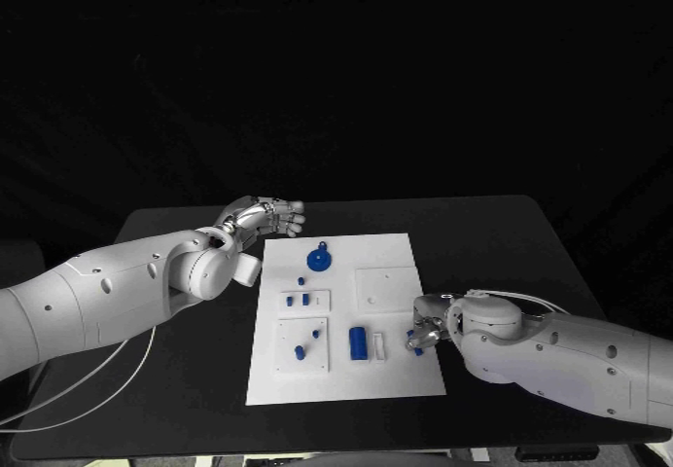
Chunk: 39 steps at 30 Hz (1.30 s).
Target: Assemble the parts on the task board
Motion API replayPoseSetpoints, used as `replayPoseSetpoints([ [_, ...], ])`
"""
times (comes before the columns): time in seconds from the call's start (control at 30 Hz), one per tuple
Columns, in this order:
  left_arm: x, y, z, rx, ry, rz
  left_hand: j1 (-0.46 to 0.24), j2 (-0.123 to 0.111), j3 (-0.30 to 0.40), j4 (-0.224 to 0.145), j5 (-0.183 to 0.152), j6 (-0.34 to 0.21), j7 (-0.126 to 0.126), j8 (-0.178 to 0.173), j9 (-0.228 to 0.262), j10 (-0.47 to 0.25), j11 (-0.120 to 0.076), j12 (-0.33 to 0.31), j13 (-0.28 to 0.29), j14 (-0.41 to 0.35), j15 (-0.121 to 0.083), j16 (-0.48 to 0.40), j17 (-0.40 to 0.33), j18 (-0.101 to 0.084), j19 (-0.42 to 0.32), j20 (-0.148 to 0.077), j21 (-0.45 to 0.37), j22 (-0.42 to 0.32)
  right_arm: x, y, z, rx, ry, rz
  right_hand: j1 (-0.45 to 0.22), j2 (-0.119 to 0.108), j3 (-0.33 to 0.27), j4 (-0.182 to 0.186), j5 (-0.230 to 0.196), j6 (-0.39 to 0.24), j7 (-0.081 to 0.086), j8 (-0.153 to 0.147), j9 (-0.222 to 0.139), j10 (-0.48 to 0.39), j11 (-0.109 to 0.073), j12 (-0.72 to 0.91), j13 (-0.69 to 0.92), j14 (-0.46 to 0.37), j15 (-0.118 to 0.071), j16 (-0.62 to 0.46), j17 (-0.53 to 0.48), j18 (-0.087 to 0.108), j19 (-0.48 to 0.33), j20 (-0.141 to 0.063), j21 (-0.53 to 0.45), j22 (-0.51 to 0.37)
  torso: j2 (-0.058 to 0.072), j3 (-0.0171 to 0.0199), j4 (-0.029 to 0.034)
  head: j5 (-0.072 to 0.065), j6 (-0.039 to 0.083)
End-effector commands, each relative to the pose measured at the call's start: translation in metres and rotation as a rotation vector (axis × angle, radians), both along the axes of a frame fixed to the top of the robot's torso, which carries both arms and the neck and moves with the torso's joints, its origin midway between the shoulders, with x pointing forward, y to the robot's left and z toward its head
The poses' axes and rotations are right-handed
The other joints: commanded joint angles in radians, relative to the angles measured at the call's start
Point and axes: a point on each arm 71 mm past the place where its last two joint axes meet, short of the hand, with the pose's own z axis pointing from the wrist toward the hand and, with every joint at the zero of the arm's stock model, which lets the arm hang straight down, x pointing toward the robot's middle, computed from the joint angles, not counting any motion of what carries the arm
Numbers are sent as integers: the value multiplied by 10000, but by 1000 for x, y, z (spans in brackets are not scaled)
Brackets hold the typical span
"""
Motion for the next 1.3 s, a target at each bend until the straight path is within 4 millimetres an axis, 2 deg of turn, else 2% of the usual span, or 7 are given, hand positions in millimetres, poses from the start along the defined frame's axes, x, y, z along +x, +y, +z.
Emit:
replayPoseSetpoints([
  [0.03,0,-2,1,-52,-49,-189,-18,19,-37,-37,-11,-52,-6,67,-10,13,-26,16,-17,-63,37,-50,18,167,-51,51,-48,11,-8,4,-12,-627,59,539,13,-164,100,-7,-55,-145,34,-146,-3106,15,10,-73,-6,9,-62,-44,-21,672,-32,-47,-23,92,3,-7,3,6,-9],
  [0.27,-1,-4,1,-69,-27,-257,-20,20,-38,-36,-11,-53,-5,66,-11,14,-27,16,-17,-62,37,-53,22,167,-52,51,-50,13,-9,5,-15,-383,450,331,258,-345,466,88,-47,-170,52,-176,-3135,-12,23,-101,1,21,-53,-65,-53,672,-23,-64,-60,60,-1,-12,7,44,-21],
  [0.4,-1,-3,1,-54,-31,-226,-23,25,-39,-32,-11,-55,-4,66,-12,14,-27,16,-18,-62,38,-56,26,167,-51,51,-52,15,-11,2,-18,353,1078,-286,668,252,1023,-181,423,-151,74,-208,-3196,-10,49,-112,16,32,-18,-79,-82,670,-41,-21,-57,76,0,-10,4,56,-31],
  [0.7,-1,-3,1,-37,-32,-219,-21,30,-37,-32,-10,-57,-4,66,-14,14,-27,15,-19,-60,37,-60,33,168,-51,51,-55,18,-16,0,-19,2235,2164,-1753,325,641,1298,-413,1610,-110,88,-221,-3271,7,65,-120,42,45,-2,-80,-122,672,1,65,-32,88,2,4,-4,155,-46],
  [0.97,-1,-3,1,-36,-34,-225,-18,30,-37,-33,-10,-58,-4,67,-16,14,-27,15,-19,-58,37,-64,39,169,-51,51,-58,22,-15,5,-7,3126,2073,-2223,166,593,1193,-407,1643,-88,80,-211,-3280,19,56,-117,50,50,-13,-80,-133,672,31,55,-33,77,-1,-1,-9,164,-51],
  [1.07,-1,-3,1,-38,-34,-233,-17,30,-36,-34,-10,-58,-4,67,-16,14,-27,15,-19,-58,37,-65,41,169,-51,51,-59,23,-15,9,-5,3360,2098,-2316,-11,508,1061,-290,1236,-78,71,-211,-3295,23,46,-122,56,53,-28,-78,-142,672,56,31,-49,59,3,-2,-9,169,-46],
  [1.3,-1,-3,1,-34,-29,-233,-17,28,-37,-35,-10,-58,-4,68,-17,15,-27,14,-20,-57,37,-69,47,169,-51,51,-62,26,-15,15,-4,3696,2123,-2449,-117,428,975,-181,1028,-70,62,-212,-3312,20,36,-128,65,49,-43,-80,-151,672,68,-1,-70,44,5,-6,-4,174,-33],
])
